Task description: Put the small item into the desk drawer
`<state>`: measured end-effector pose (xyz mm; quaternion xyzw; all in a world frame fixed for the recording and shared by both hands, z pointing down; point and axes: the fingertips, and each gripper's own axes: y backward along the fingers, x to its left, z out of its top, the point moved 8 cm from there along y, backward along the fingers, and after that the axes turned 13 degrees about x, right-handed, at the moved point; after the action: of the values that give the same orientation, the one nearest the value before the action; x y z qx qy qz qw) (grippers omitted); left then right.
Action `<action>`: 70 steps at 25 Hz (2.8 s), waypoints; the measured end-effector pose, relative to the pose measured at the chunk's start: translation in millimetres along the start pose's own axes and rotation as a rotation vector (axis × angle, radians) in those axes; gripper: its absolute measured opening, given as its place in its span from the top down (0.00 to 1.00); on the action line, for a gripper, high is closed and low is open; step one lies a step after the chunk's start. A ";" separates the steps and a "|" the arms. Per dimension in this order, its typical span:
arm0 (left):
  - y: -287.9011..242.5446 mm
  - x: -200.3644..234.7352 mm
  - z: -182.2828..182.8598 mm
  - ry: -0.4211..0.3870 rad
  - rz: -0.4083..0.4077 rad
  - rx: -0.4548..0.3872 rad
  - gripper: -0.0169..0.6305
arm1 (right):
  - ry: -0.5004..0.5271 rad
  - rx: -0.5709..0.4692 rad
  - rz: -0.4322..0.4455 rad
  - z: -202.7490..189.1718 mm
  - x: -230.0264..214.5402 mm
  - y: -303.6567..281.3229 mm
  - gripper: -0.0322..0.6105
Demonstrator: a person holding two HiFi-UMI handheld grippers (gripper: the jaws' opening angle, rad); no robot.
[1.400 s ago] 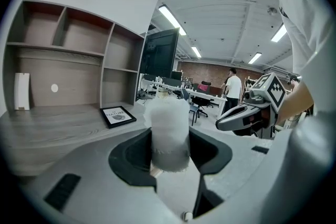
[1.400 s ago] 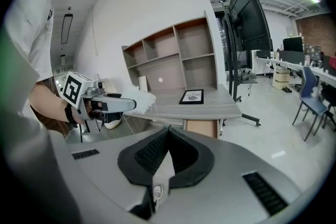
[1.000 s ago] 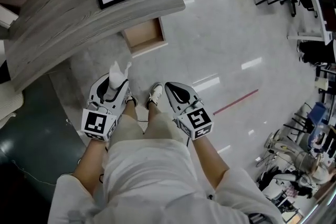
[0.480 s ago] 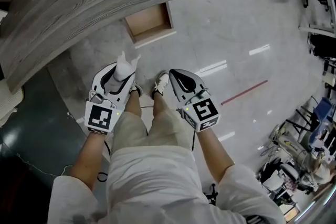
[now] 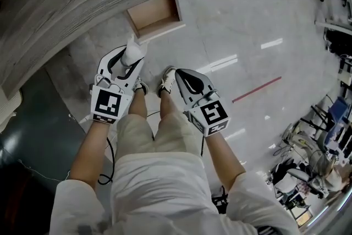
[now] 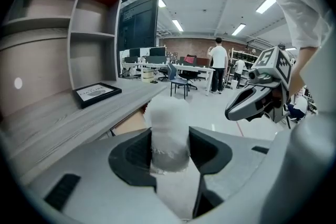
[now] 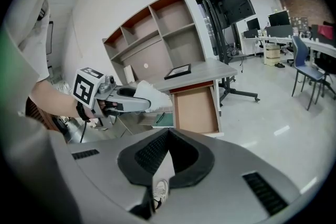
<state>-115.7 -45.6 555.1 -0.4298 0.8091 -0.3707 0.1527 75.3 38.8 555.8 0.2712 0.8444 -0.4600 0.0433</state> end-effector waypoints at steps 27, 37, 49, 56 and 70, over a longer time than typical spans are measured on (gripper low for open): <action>-111.2 16.8 12.7 -0.262 -0.022 0.256 0.68 | -0.054 -0.032 -0.036 -14.0 -28.3 11.0 0.95; -149.8 16.6 17.0 -0.289 -0.032 0.394 0.68 | -0.066 -0.025 -0.046 -16.1 -47.2 19.9 0.95; -194.7 23.9 19.7 -0.289 -0.034 0.561 0.68 | -0.094 -0.017 -0.052 -21.1 -72.8 21.4 0.95; -213.4 20.2 25.9 -0.296 -0.054 0.601 0.68 | -0.111 -0.013 -0.063 -23.9 -87.8 30.9 0.95; -248.1 25.9 20.2 -0.302 -0.073 0.704 0.68 | -0.154 0.001 -0.075 -39.4 -111.0 38.5 0.95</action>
<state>25.0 -164.3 724.7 -0.4292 0.5847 -0.5635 0.3954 195.6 40.4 585.2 0.2033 0.8478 -0.4813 0.0907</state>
